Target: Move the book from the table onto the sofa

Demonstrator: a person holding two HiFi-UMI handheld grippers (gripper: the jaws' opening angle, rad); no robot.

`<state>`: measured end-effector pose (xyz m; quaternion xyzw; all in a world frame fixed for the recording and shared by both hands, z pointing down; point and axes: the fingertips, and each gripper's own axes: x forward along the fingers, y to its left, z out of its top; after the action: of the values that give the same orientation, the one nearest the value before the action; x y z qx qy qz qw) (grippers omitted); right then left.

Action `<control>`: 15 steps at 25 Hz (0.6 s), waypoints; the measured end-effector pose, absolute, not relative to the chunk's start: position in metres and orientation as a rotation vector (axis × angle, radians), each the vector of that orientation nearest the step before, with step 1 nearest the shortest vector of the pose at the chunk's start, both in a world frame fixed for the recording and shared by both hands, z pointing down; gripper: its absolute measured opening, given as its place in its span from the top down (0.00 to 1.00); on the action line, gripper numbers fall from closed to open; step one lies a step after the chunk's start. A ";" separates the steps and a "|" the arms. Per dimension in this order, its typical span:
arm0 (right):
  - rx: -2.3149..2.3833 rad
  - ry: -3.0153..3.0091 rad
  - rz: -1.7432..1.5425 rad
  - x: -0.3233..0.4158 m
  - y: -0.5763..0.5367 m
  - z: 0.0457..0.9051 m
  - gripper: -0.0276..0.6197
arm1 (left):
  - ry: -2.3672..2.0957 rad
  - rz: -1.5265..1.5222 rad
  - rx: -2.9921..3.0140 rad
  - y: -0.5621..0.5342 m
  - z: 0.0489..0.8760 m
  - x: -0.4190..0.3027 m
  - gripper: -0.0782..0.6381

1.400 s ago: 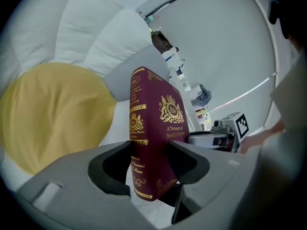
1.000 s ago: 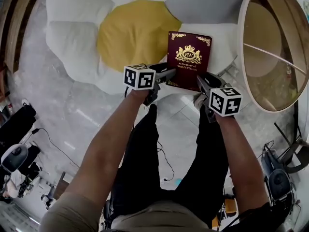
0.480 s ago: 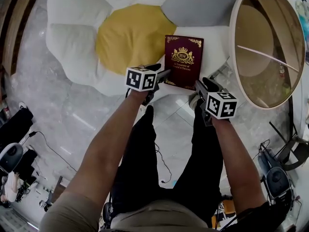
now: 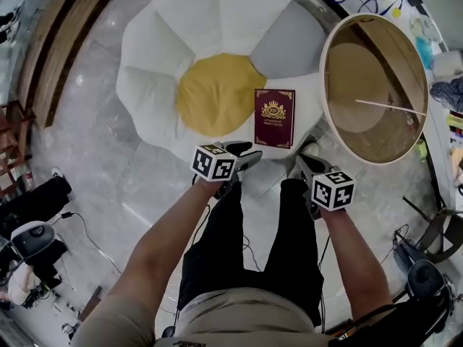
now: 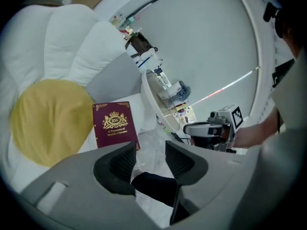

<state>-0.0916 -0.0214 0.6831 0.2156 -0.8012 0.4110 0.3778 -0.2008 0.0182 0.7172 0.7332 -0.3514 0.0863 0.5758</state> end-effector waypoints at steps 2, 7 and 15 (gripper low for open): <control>0.515 -2.060 1.054 -0.090 -0.003 0.649 0.94 | -0.812 0.216 1.760 0.030 0.675 -0.198 0.68; 0.470 -2.106 1.073 -0.081 0.029 0.574 0.94 | -0.821 0.220 1.860 0.046 0.581 -0.187 0.86; 0.466 -2.232 0.971 -0.063 0.057 0.456 0.94 | -0.797 0.280 2.047 0.057 0.440 -0.154 0.88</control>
<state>-0.0631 0.0570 0.4563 0.1779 -0.8516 0.3705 0.3254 -0.1540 0.0574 0.4400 0.8268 -0.3218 0.1133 0.4471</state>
